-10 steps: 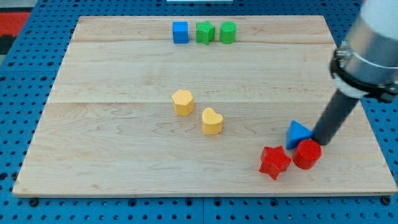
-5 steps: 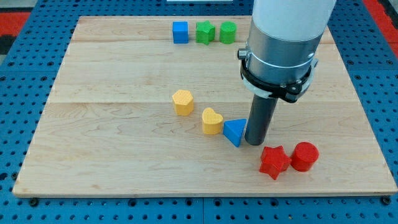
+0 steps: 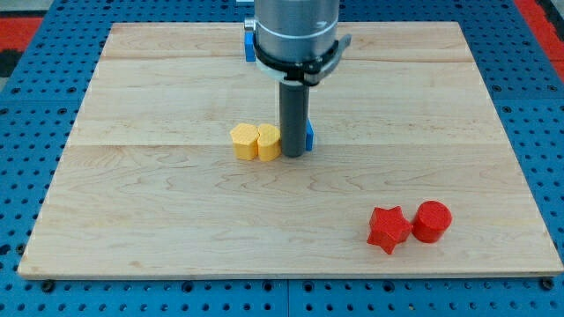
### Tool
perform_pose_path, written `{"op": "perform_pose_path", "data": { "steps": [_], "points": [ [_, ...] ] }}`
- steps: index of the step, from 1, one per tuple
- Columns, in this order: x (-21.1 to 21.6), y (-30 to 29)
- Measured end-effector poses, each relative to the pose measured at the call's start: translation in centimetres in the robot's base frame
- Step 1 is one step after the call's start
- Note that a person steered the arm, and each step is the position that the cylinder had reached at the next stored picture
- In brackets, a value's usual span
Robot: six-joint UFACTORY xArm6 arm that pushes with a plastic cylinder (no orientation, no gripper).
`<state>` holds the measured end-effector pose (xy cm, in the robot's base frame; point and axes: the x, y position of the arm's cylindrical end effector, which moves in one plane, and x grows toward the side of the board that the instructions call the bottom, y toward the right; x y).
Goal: Drag the triangle left to the cube
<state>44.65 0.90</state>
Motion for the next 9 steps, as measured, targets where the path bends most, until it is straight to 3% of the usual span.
{"op": "perform_pose_path", "data": {
  "steps": [7,9],
  "points": [
    [-13.9,10.6],
    [-14.5,6.2]
  ]
}}
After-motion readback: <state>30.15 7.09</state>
